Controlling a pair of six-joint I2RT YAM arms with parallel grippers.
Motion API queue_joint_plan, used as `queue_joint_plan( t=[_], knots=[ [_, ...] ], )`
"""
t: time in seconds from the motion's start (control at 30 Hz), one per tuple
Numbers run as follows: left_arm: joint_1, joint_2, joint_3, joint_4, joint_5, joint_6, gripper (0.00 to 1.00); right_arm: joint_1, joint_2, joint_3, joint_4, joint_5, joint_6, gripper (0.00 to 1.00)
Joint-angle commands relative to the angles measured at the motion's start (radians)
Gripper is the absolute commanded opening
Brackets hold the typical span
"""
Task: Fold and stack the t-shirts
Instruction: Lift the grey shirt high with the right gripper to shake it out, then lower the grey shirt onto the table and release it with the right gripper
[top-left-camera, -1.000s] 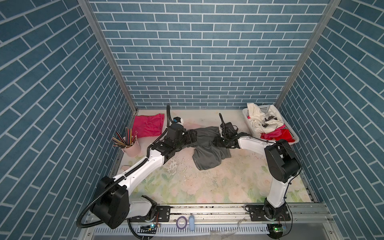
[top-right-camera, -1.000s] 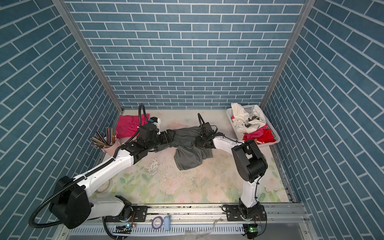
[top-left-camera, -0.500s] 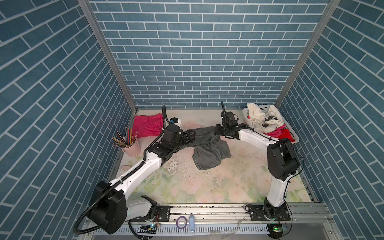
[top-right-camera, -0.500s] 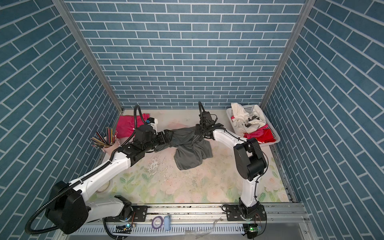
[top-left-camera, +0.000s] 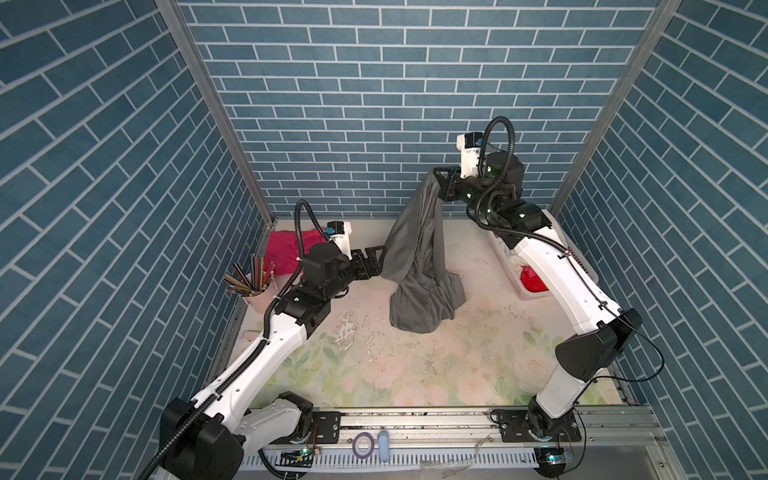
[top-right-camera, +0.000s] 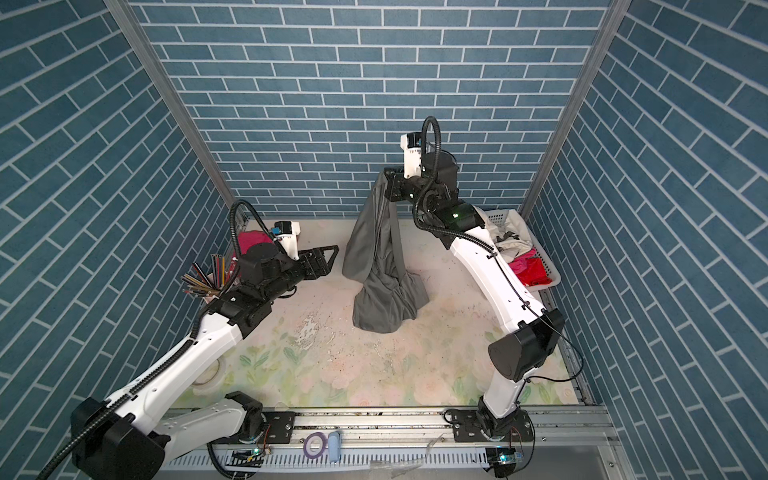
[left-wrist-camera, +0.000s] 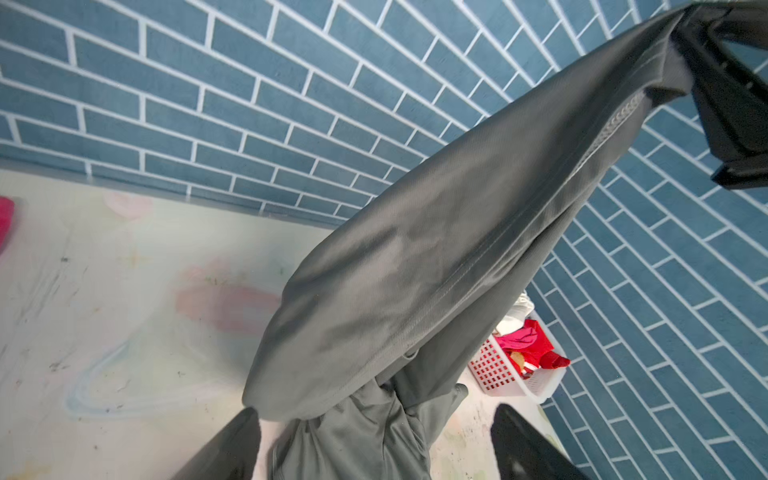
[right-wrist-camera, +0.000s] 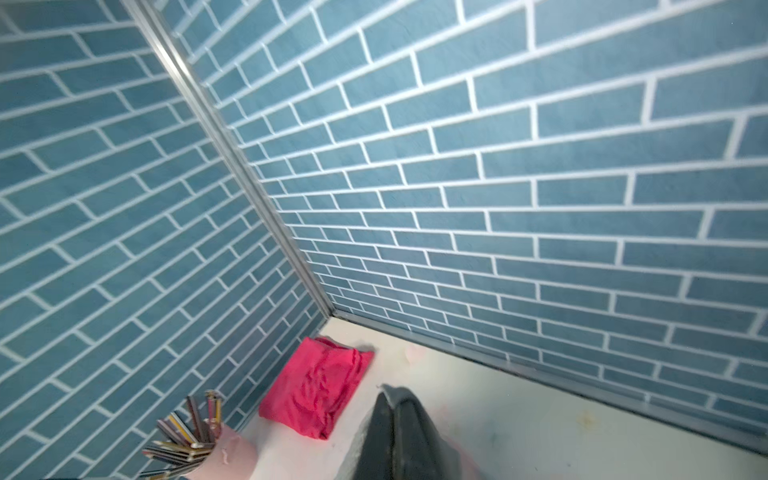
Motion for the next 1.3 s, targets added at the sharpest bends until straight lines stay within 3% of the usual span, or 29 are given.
queue_joint_plan(
  t=[0.0,0.1,0.3,0.4,0.53,0.7,0.83,0.87,0.9,1.03,1.17,1.27],
  knots=[
    [0.007,-0.039,-0.015,0.060,0.058,0.053,0.89,0.053,-0.022,0.065,0.080,-0.126,-0.031,0.00],
    [0.005,-0.069,-0.050,0.105,0.081,0.059,0.88,0.070,0.017,0.121,0.132,-0.183,0.040,0.00],
    [0.011,-0.084,-0.069,0.119,0.082,0.053,0.88,0.071,0.208,0.395,0.013,-0.179,0.102,0.00],
    [0.014,-0.080,-0.082,0.116,0.082,0.053,0.89,0.059,0.254,0.399,0.020,-0.128,0.147,0.00],
    [0.013,-0.075,-0.103,0.129,0.090,0.041,0.88,0.049,0.353,0.405,-0.026,-0.176,0.258,0.00],
    [0.014,-0.086,-0.122,0.113,0.053,0.033,0.89,0.069,0.423,0.260,0.048,-0.179,0.296,0.00],
    [0.038,-0.087,-0.138,0.084,0.025,0.001,0.88,0.059,0.551,0.258,-0.013,-0.195,0.302,0.00],
    [0.042,-0.087,-0.142,0.079,0.026,-0.008,0.89,0.057,0.575,0.261,-0.021,-0.210,0.305,0.02],
    [0.044,-0.088,-0.147,0.077,0.028,-0.014,0.89,0.054,0.597,0.267,-0.028,-0.229,0.312,0.11],
    [0.044,-0.074,-0.171,0.069,0.048,-0.044,0.89,0.040,0.616,0.285,-0.081,-0.265,0.300,0.54],
    [0.044,-0.017,-0.178,0.015,0.077,-0.073,0.89,0.000,0.503,0.188,-0.116,-0.228,0.239,0.74],
    [0.041,0.034,-0.186,0.001,0.110,-0.100,0.88,-0.054,0.347,-0.033,-0.047,-0.202,0.227,0.86]
  ],
)
